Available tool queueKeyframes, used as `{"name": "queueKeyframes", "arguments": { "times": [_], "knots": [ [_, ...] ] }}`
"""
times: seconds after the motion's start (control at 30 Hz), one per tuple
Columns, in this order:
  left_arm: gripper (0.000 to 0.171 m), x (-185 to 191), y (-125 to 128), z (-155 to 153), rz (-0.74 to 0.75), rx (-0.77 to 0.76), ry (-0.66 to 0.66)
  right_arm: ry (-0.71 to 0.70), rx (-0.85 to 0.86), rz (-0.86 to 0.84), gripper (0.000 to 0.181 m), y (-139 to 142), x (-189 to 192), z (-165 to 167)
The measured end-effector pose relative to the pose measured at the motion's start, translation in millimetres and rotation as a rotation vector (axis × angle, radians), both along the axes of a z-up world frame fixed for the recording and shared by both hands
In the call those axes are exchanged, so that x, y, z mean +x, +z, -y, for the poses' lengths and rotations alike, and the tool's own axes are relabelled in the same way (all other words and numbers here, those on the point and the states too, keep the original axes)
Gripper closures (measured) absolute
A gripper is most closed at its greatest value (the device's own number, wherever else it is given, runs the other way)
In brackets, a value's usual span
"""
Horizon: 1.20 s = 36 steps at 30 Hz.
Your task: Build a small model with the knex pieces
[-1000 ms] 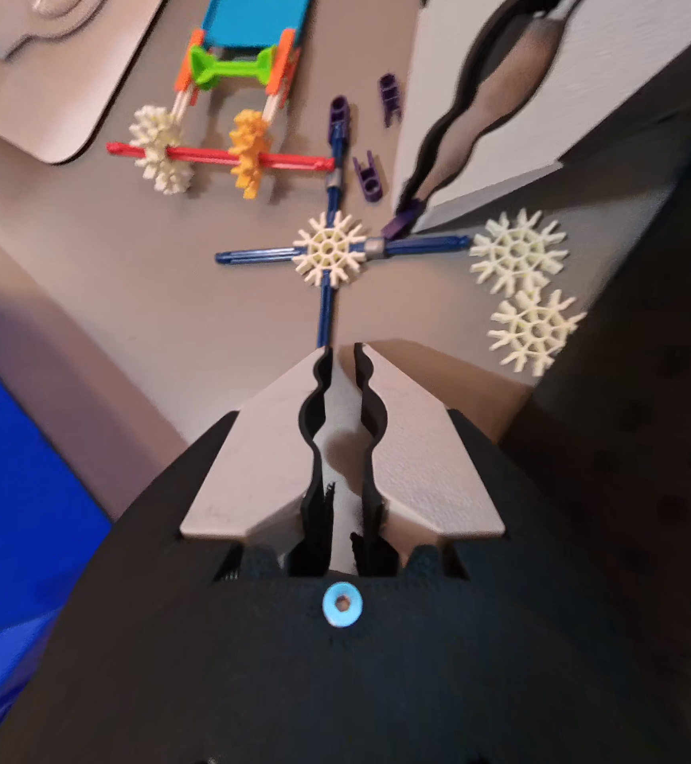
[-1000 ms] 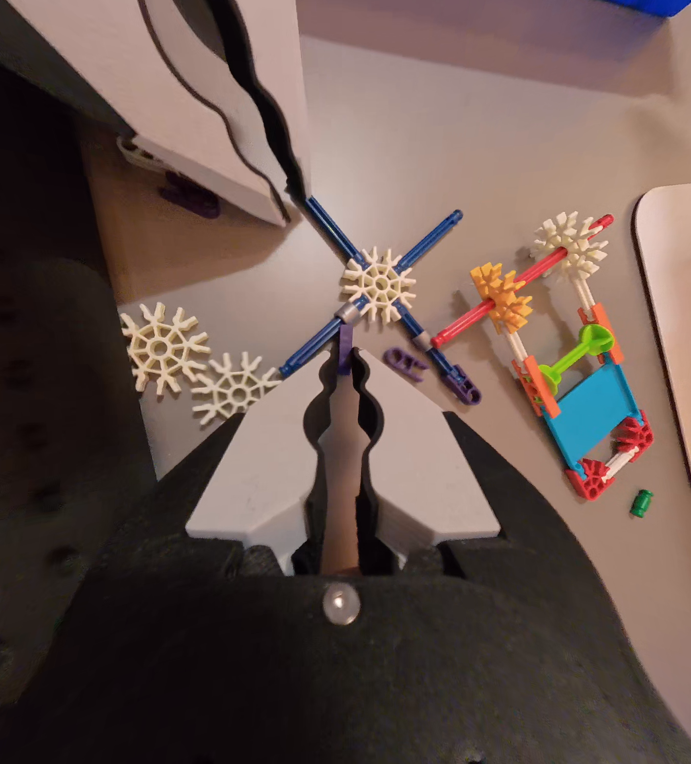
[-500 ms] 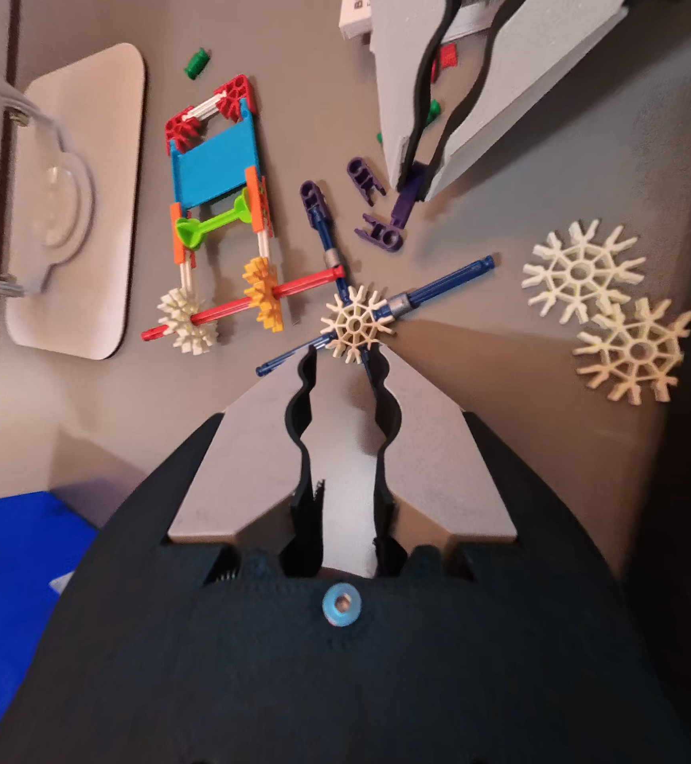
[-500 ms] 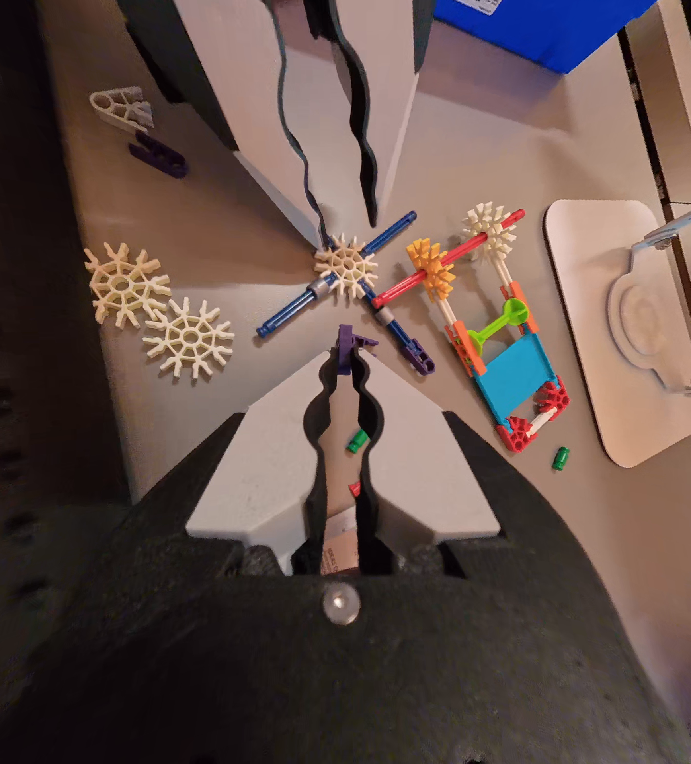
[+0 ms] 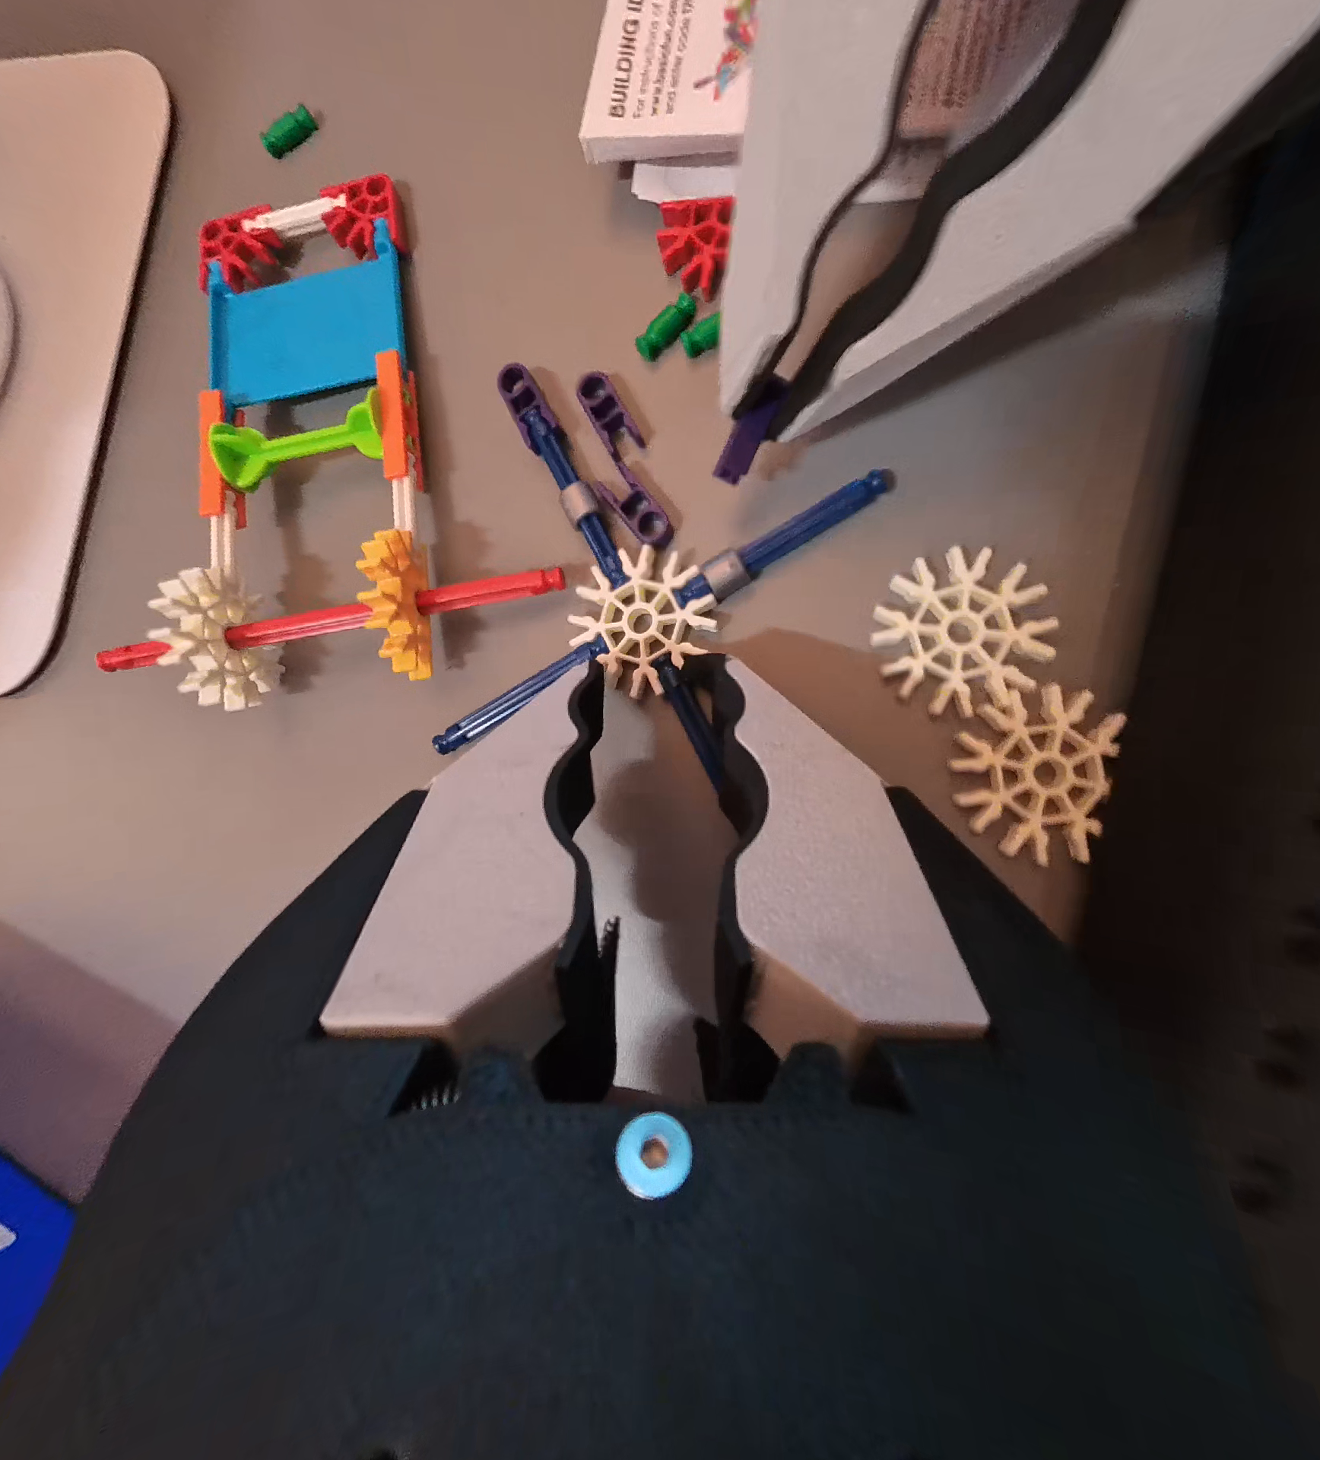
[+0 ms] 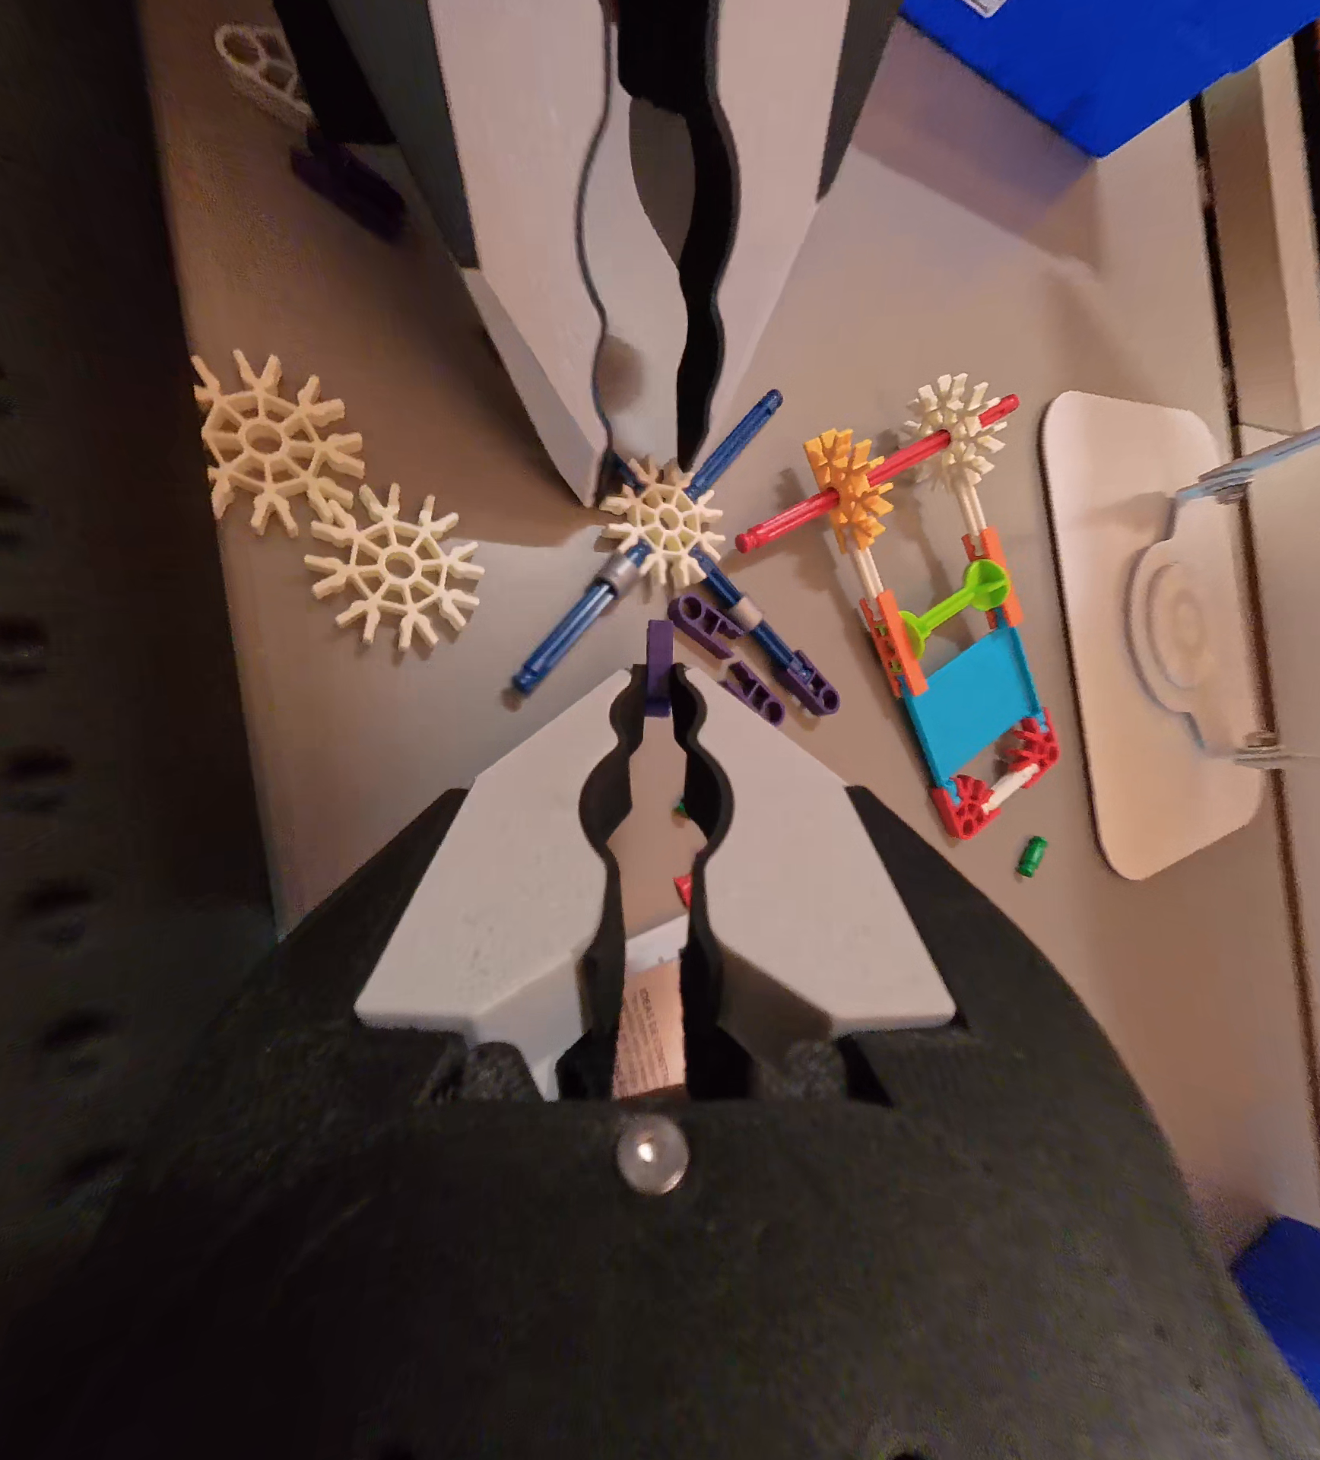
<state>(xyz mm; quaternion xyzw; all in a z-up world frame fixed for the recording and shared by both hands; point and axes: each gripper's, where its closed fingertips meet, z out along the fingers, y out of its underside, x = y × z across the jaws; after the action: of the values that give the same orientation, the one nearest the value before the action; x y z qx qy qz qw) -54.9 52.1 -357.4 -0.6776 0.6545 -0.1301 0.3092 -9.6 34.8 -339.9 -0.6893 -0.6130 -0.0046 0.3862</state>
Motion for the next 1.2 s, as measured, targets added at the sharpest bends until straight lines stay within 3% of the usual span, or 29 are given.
{"name": "queueKeyframes", "arguments": {
  "times": [0.2, 0.53, 1.2],
  "knots": [
    [0.148, 11.8, -0.1, -4.0, 0.027, 0.003, 0.084, -0.045, 0.170, 0.162, 0.177, -6.2, 12.6, 7.2],
    [0.149, 18.6, 0.0, -5.6, 0.057, 0.009, 0.091, -0.120, 0.329, 0.330, 0.177, -6.7, 28.0, 4.5],
    [0.149, 19.6, 0.3, -5.4, 0.053, 0.039, 0.098, -0.121, 0.213, 0.394, 0.171, -14.2, 23.8, 20.2]
  ]
}}
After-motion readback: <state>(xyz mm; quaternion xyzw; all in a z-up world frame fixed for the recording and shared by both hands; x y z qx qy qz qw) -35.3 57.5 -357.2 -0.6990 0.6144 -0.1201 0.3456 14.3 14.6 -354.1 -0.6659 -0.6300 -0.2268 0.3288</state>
